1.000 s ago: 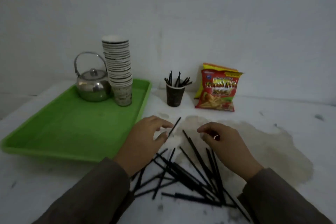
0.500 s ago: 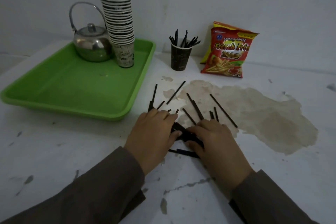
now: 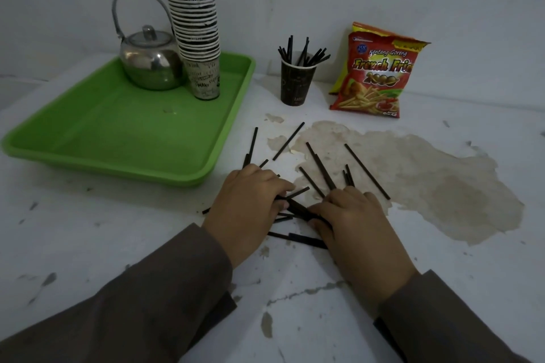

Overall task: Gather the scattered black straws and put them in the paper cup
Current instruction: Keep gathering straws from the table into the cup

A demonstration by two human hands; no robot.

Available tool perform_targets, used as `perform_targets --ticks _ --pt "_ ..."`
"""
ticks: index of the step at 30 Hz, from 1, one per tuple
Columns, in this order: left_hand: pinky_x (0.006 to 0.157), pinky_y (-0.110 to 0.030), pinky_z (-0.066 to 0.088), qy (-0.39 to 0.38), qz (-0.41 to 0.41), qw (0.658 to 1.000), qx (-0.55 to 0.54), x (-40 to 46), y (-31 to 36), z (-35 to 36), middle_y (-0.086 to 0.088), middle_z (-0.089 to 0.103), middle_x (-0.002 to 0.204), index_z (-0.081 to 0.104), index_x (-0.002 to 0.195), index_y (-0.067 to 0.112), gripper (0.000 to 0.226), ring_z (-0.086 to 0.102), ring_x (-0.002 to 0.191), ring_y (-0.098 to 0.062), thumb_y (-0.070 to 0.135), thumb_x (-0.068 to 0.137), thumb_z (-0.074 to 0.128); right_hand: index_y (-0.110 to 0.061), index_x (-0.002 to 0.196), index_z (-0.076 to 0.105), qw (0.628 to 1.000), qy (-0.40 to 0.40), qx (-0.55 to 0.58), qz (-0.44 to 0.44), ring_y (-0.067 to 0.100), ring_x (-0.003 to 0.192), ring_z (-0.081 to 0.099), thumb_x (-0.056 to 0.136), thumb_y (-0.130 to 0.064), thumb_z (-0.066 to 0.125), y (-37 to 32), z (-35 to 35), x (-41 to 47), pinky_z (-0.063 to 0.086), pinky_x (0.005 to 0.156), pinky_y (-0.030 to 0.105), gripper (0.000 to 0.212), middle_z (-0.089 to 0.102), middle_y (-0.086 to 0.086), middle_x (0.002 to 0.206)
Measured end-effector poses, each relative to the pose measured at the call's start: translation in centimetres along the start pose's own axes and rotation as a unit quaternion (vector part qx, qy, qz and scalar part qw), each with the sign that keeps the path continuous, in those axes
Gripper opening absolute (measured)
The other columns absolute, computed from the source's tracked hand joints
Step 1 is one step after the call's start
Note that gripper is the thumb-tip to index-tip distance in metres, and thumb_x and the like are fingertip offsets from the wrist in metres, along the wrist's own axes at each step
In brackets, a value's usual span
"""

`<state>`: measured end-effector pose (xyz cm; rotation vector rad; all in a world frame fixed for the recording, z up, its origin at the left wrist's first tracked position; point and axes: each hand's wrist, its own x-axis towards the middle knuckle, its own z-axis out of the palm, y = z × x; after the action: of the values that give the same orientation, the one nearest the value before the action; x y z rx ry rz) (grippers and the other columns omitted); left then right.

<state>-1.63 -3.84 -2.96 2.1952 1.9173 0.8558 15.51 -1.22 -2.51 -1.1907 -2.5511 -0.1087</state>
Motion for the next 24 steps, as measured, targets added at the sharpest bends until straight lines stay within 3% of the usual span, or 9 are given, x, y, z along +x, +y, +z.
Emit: perform_targets --ticks 4,6,9,14,19,24 --pt "0.089 -0.029 0.030 -0.024 -0.011 1.000 0.007 0.2 0.0 -0.3 0.006 0.065 0.108 0.064 0.112 0.025 0.025 0.048 0.106 -0.017 0.026 0.088 0.057 -0.021 0.063 0.067 1.000 0.016 -0.015 0.004 0.019 0.063 0.056 0.071 -0.018 0.065 0.2 -0.1 0.0 0.034 0.064 0.026 0.009 0.061 -0.004 0.062" --pt "0.087 -0.026 0.026 -0.040 -0.017 0.999 0.015 0.3 0.0 -0.5 0.008 0.063 0.110 0.063 0.114 0.028 0.026 0.045 0.108 -0.015 0.029 0.089 0.055 -0.021 0.062 0.065 1.000 0.016 -0.022 0.006 0.020 0.063 0.057 0.072 -0.017 0.061 0.4 -0.3 -0.1 0.038 0.063 0.029 0.011 0.061 -0.004 0.062" --pt "0.080 -0.024 0.021 -0.044 -0.018 0.999 0.022 0.3 0.1 -0.7 0.009 0.063 0.106 0.063 0.112 0.031 0.024 0.044 0.105 -0.014 0.029 0.089 0.054 -0.020 0.066 0.066 1.000 0.016 -0.027 -0.001 0.022 0.064 0.059 0.070 -0.008 0.072 1.2 -0.6 0.0 0.042 0.061 0.033 0.013 0.063 -0.001 0.066" --pt "0.077 -0.023 0.017 -0.054 -0.017 0.998 0.031 0.4 0.0 -0.8 0.009 0.062 0.103 0.063 0.110 0.032 0.023 0.044 0.106 -0.013 0.030 0.091 0.051 -0.024 0.081 0.070 0.999 -0.036 -0.012 -0.007 0.021 0.067 0.062 0.059 0.002 0.080 3.1 -1.5 0.2 0.034 0.064 0.029 0.036 0.067 -0.003 0.073" --pt "0.080 -0.022 0.015 -0.042 0.007 0.999 0.028 0.3 0.0 -0.6 0.008 0.062 0.099 0.066 0.102 0.027 0.018 0.046 0.103 -0.013 0.024 0.091 0.052 -0.024 0.099 0.069 0.993 -0.112 0.035 -0.005 0.021 0.089 0.061 0.081 -0.006 0.061 2.6 -2.6 0.1 0.025 0.077 0.029 0.026 0.066 -0.002 0.095" --pt "0.075 -0.024 0.020 -0.005 0.021 1.000 0.001 0.1 0.0 0.0 0.004 0.063 0.089 0.064 0.091 0.022 0.015 0.053 0.089 -0.017 0.020 0.088 0.049 -0.024 0.083 0.070 0.996 -0.088 0.005 -0.005 0.019 0.067 0.063 0.065 -0.003 0.072 2.1 -2.3 -0.3 0.031 0.067 0.030 0.027 0.067 -0.004 0.075"
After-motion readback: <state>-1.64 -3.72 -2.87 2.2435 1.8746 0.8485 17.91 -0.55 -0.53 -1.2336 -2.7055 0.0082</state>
